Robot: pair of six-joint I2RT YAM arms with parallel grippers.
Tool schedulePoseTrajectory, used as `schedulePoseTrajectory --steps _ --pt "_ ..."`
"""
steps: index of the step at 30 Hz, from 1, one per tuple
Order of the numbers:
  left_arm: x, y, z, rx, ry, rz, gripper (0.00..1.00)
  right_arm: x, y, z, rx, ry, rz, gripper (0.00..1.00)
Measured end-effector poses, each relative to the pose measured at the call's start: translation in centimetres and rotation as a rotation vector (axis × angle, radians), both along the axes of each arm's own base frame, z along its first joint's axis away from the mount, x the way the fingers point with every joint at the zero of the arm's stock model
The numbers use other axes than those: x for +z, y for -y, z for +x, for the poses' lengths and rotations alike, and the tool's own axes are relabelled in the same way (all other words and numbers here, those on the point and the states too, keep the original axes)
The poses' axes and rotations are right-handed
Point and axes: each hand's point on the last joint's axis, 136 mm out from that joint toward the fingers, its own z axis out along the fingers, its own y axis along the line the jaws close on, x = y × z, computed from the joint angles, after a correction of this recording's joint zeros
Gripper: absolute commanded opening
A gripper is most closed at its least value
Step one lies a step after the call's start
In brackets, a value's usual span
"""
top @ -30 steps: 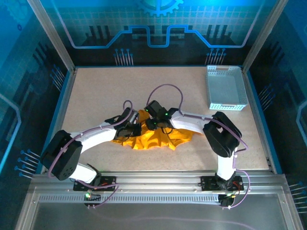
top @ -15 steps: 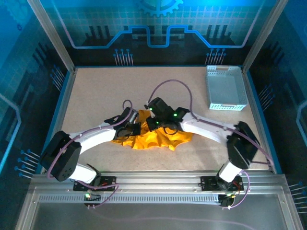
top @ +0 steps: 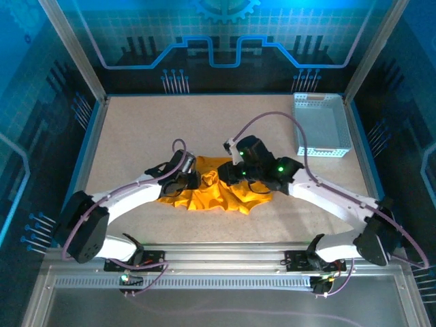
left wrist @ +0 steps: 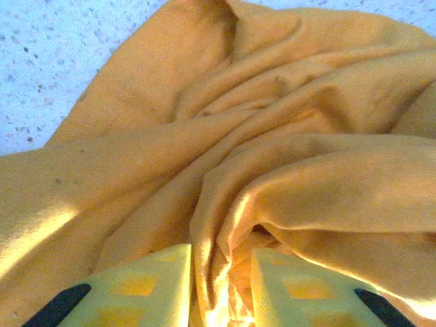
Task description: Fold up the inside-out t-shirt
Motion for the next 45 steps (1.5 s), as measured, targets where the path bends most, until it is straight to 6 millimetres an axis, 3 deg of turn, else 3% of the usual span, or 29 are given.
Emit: schedulePoseTrajectory --steps 6,10,16,29,32,35,38,40,43,45 --pt "2.4 -0.3 -0.6 0.002 0.063 -0.044 0.33 -6.4 -1.5 -0.2 0.031 -0.055 -0.162 0.24" --pt "2.6 -0.8 -1.4 0.016 0.063 -0.056 0.34 -8.0 -2.4 0.1 0.050 -0.046 -0.223 0.29" --pt "1.7 -1.5 -2.5 0.025 0.045 -0.052 0.37 -7.6 -4.3 1.0 0.054 0.014 -0.271 0.34" --pt "1.7 -1.7 -2.8 0.036 0.044 -0.061 0.41 -9.5 -3.8 2.2 0.006 0.035 -0.405 0.36" --pt "1.7 -1.7 -2.8 0.036 0.044 -0.061 0.41 -10.0 -3.9 2.2 0.007 0.028 -0.419 0.29" --pt "1.7 -1.7 -2.8 0.036 0.044 -0.061 0.41 -10.2 -4.0 2.3 0.006 0.023 -0.426 0.13" --pt "1.8 -1.7 -2.8 0.036 0.049 -0.064 0.40 -10.2 -4.0 2.3 0.010 0.020 -0.426 0.04" --pt "2.2 -1.7 -2.8 0.035 0.057 -0.070 0.39 -10.0 -4.1 2.2 0.006 0.015 -0.415 0.02" --pt "3.3 -1.7 -2.9 0.034 0.093 -0.092 0.39 -8.4 -4.2 1.7 0.004 0.006 -0.369 0.01" --pt "4.5 -1.7 -3.2 0.025 0.132 -0.118 0.39 -5.9 -4.3 1.2 0.003 0.010 -0.298 0.00"
